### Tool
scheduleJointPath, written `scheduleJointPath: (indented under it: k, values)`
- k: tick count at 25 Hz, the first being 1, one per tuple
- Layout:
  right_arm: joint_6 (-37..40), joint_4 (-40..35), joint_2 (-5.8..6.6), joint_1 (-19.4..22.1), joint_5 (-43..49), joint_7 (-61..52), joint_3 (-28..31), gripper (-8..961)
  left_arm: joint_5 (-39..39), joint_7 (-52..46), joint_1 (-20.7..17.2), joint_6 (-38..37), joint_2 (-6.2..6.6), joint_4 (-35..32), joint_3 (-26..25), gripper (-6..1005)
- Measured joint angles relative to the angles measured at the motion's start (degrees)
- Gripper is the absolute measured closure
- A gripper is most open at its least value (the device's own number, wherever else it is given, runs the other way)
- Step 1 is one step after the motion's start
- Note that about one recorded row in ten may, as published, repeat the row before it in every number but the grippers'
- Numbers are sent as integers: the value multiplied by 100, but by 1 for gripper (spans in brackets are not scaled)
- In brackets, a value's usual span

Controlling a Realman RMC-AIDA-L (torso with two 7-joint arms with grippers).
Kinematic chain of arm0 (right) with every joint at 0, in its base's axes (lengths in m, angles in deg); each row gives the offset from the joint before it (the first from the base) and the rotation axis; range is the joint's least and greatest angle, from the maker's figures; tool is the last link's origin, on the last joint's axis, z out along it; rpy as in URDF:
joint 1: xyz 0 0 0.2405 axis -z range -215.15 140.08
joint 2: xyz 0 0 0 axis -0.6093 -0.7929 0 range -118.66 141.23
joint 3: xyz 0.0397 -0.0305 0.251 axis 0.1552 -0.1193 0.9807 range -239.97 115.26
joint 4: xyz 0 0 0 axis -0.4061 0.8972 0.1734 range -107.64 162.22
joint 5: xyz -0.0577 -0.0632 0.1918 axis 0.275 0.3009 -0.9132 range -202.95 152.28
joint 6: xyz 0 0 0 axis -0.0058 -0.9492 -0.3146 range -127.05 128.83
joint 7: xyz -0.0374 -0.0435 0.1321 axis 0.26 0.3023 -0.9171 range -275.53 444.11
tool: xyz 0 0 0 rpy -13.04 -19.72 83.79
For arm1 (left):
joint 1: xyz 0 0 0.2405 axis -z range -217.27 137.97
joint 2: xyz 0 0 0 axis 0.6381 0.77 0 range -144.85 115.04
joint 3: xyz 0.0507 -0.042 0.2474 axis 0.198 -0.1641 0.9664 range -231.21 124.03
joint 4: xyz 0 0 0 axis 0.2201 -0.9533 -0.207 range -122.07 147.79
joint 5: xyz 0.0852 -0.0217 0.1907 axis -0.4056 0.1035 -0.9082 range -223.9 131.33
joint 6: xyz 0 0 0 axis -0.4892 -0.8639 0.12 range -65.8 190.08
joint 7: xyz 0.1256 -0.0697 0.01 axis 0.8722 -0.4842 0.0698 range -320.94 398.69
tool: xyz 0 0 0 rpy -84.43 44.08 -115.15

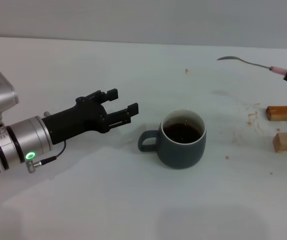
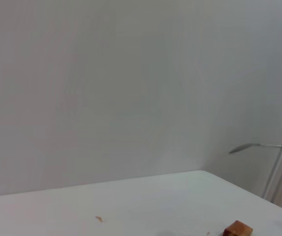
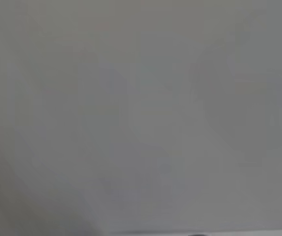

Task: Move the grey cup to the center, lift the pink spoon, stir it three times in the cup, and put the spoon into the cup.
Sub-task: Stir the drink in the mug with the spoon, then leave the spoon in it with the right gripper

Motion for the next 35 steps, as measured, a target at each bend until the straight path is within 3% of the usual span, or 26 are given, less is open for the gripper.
scheduleJointPath:
  k: [11, 20, 29, 35]
  values:
    - [264, -666, 257, -588, 685, -924, -19, 835, 0, -6, -106, -52, 50, 14, -112, 170]
    - [953, -1292, 675, -1369, 1394, -1882, 2, 835, 0, 44, -152, -436, 86, -17, -463, 169]
    - [1341, -1559, 823, -2072, 2441, -2394, -17, 834, 1, 74, -314, -624, 148, 29, -782, 169]
    - [1416, -1568, 842, -2384, 2692, -2499, -190, 834, 1, 97, -397, -766, 231, 54, -983, 170]
